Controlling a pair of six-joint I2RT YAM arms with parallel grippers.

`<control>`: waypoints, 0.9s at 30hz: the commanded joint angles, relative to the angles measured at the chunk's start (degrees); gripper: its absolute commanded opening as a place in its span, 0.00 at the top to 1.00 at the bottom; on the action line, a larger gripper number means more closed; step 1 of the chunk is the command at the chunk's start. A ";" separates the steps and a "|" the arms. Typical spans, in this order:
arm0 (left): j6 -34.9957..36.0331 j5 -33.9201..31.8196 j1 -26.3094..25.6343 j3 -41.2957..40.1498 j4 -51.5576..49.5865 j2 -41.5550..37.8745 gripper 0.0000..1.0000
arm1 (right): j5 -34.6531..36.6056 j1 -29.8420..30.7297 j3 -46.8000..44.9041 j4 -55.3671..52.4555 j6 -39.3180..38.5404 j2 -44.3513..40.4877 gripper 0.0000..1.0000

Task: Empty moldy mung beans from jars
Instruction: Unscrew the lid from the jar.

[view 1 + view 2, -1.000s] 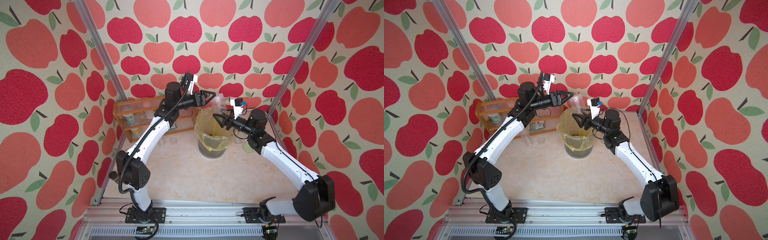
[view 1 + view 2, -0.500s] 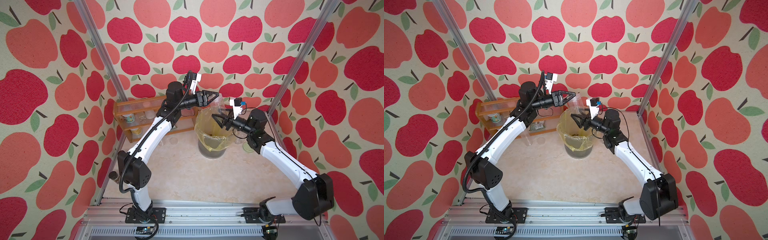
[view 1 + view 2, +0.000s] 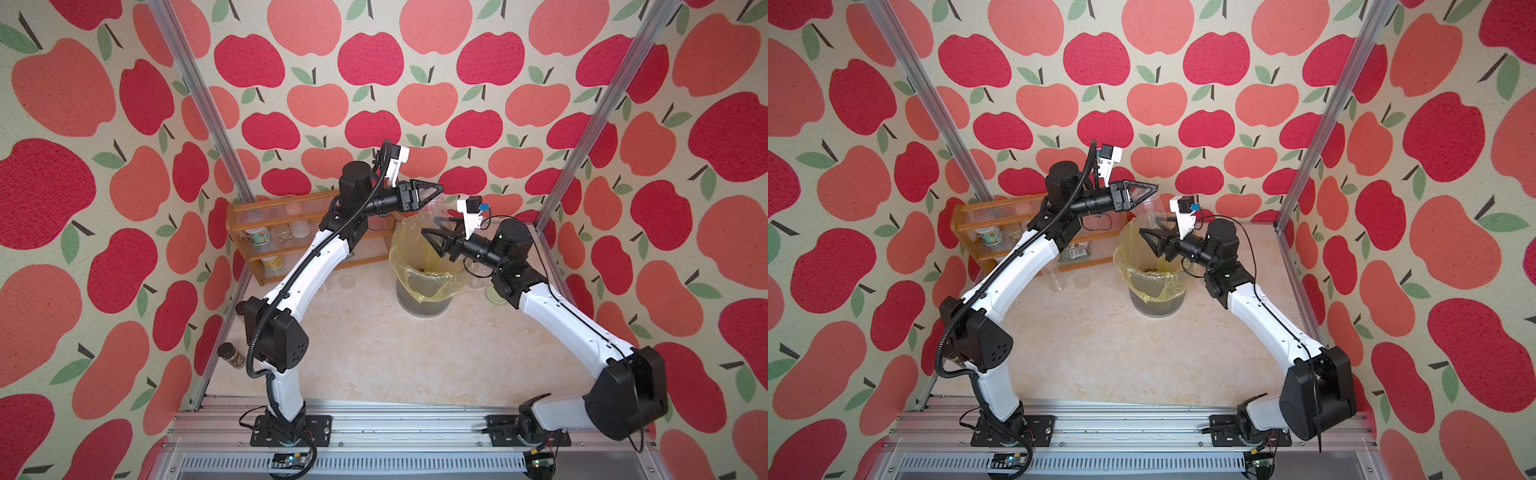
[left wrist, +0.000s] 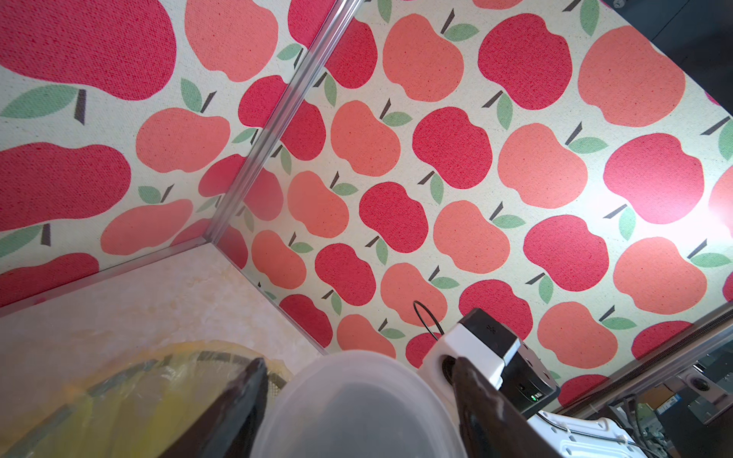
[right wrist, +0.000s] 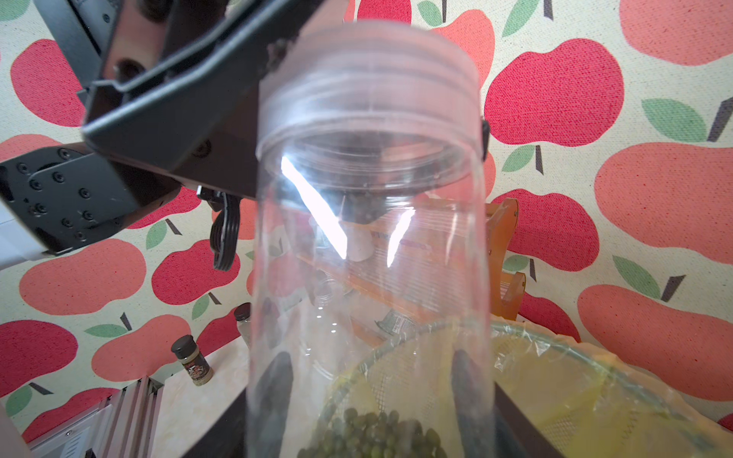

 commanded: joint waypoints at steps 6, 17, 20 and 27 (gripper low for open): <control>0.02 1.32 -0.26 2.68 -0.39 0.61 0.28 | 1.56 0.19 1.31 1.10 -1.68 0.13 0.61; 1.32 0.72 -0.47 3.06 -2.84 0.72 0.34 | 3.91 0.31 2.61 -1.30 -1.86 0.45 0.61; 2.58 -0.24 -0.65 3.07 -4.18 0.37 0.35 | 5.65 0.43 2.79 -1.82 -1.96 0.52 0.62; 8.45 -3.33 -2.18 6.14 -11.83 0.17 0.38 | 9.76 1.07 3.52 -3.42 -2.13 0.55 0.62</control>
